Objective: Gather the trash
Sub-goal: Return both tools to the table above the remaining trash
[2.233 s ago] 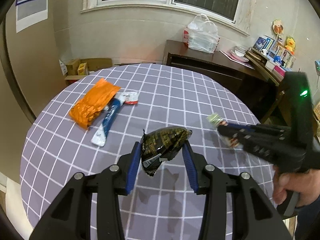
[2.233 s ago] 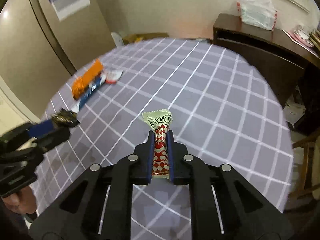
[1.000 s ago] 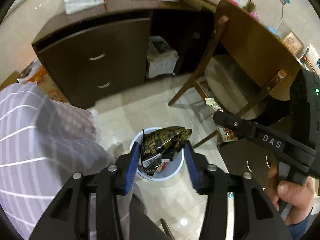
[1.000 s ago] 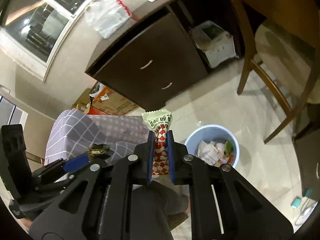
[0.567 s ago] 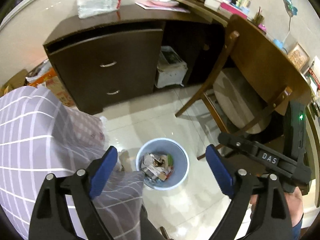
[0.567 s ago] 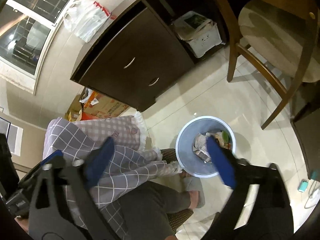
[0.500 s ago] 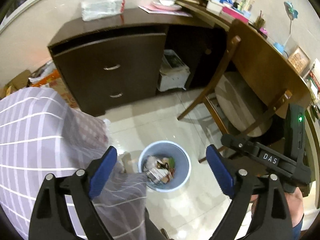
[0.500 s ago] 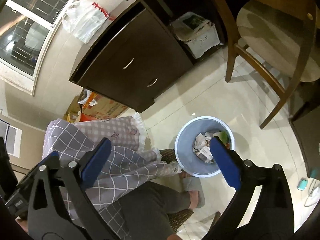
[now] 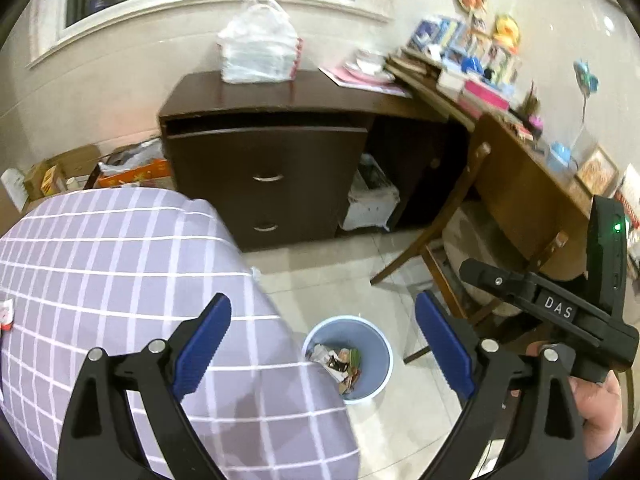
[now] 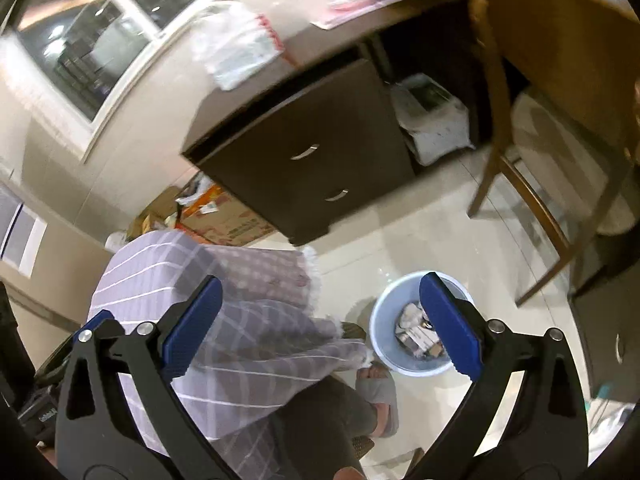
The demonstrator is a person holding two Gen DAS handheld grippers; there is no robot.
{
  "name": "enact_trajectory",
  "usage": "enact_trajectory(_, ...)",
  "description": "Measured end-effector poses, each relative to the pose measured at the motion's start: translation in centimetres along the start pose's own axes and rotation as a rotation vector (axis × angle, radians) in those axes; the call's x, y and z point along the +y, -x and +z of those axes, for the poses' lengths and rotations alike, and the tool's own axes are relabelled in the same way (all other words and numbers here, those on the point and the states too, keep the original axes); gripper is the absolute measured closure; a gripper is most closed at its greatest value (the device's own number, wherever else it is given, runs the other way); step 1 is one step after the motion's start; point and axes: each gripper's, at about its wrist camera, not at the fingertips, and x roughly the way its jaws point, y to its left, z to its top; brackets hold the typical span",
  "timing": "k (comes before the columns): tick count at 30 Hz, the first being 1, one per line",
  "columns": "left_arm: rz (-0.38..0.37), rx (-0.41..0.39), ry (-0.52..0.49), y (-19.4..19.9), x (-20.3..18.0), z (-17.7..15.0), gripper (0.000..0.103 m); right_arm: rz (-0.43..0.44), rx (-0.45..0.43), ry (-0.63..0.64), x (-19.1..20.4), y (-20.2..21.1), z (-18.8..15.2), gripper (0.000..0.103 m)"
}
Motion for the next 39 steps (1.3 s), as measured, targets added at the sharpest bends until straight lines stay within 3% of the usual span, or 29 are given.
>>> enact_trajectory(9, 0.065, -0.114, 0.072, 6.3, 5.8, -0.6, 0.012, 0.051, -0.011, 0.177, 9.5, 0.8, -1.1, 0.006)
enact_trajectory(19, 0.184, -0.213, 0.149, 12.5, 13.3, -3.3, 0.012, 0.125, 0.049, 0.364, 20.0, -0.6, -4.8, 0.006)
enact_trajectory(30, 0.347, -0.221, 0.305, 16.9, 23.2, -8.8, 0.012, 0.192, 0.154, 0.524, 30.7, -4.0, -10.5, 0.006)
enact_trajectory(39, 0.479, -0.216, 0.429, 19.4, 30.5, -13.5, 0.012, 0.212, 0.278, 0.636, 38.6, -9.4, -16.1, 0.006)
